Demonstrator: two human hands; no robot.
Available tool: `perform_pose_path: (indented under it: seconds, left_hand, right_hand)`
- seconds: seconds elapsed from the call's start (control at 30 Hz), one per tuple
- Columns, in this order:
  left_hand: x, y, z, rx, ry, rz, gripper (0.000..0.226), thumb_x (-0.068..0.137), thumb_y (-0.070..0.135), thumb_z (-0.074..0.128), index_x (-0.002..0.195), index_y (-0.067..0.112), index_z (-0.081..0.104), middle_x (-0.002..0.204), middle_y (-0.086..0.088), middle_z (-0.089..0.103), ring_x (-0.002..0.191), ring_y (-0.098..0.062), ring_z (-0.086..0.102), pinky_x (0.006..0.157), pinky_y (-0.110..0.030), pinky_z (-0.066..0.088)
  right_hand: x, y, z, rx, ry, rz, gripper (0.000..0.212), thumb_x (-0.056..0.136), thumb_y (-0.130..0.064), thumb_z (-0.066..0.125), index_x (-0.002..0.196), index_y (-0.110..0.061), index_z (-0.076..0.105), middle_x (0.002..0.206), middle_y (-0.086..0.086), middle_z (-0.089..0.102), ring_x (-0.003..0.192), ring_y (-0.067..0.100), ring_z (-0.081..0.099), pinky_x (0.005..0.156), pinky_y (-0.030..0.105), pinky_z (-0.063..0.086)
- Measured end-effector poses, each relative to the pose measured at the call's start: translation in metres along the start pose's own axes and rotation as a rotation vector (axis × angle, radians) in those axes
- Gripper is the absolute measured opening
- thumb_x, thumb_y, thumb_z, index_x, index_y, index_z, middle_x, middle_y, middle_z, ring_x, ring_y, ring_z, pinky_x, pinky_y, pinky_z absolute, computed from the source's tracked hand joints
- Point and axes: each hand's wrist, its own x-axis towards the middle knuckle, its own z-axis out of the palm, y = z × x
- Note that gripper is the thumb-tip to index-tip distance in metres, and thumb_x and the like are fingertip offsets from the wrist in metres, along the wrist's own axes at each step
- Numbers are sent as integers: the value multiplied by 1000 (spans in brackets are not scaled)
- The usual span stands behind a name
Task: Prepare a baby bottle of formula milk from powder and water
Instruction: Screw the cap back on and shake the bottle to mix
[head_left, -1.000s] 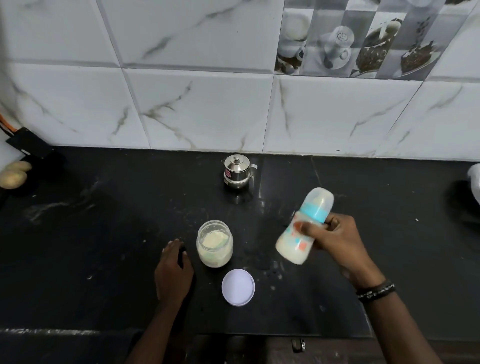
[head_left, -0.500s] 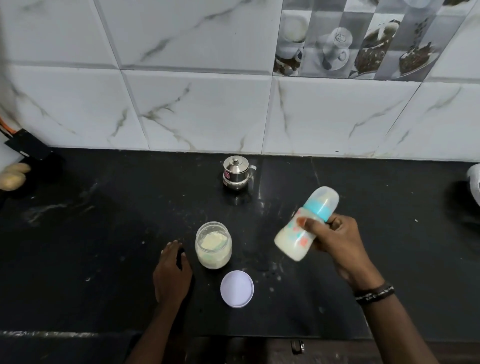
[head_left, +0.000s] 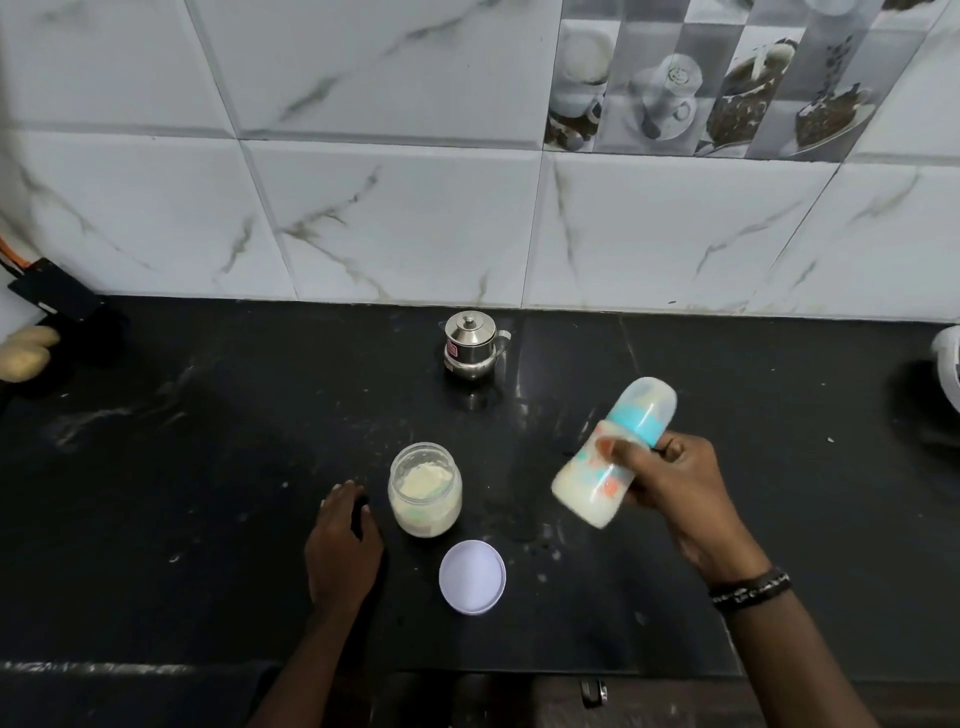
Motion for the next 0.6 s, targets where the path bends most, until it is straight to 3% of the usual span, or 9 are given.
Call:
perform_pose_path:
  seconds: [0.07, 0.17, 0.27, 0.4, 0.5, 0.6]
  left_hand:
    - [0, 1, 1, 6, -9, -6, 33, 86, -6, 64, 118, 0, 66, 126, -18, 65, 125, -35, 57, 102, -48, 47]
    - [-1, 1, 0, 12, -4, -17, 32, 86, -5, 64, 118, 0, 66, 126, -18, 65, 125, -34, 57, 103, -49, 47]
    - [0, 2, -1, 7, -7, -15, 32, 86, -5, 64, 118, -1, 66, 127, -18, 65, 126, -35, 56, 103, -49, 46]
    - [-1, 2, 0, 4, -6, -13, 32, 86, -6, 64, 118, -2, 66, 126, -19, 65, 125, -36, 57, 104, -49, 46]
    - [0, 3, -1, -2, -3, -16, 32, 86, -6, 64, 118, -1, 66, 127, -19, 65, 125, -35, 56, 104, -49, 46]
    - [-1, 3, 0, 9, -9, -27, 32, 86, -5, 64, 118, -1, 66, 128, -18, 64, 126, -35, 56, 105, -49, 45]
  right_hand:
    - [3, -2, 1, 116, 33, 64, 28, 60, -25, 88, 81, -10, 78, 87, 10, 78, 81, 23, 77, 61, 31, 61]
    - [6, -5, -1, 51, 96, 136, 19, 67, -23, 88, 82, -19, 77, 78, 0, 78, 74, 13, 75, 63, 30, 59]
    - [3, -6, -1, 83, 33, 75, 10, 73, -17, 83, 80, -14, 78, 87, 9, 78, 79, 20, 77, 59, 25, 59]
    - [7, -7, 0, 8, 59, 102, 21, 69, -22, 86, 87, -19, 77, 83, 0, 78, 78, 11, 76, 65, 28, 59]
    - [4, -3, 2, 67, -16, 65, 25, 65, -25, 86, 85, -14, 77, 90, 9, 78, 83, 22, 77, 64, 30, 62]
    - [8, -2, 6, 25, 74, 110, 24, 67, -26, 87, 87, -19, 76, 84, 1, 78, 79, 14, 76, 67, 31, 61]
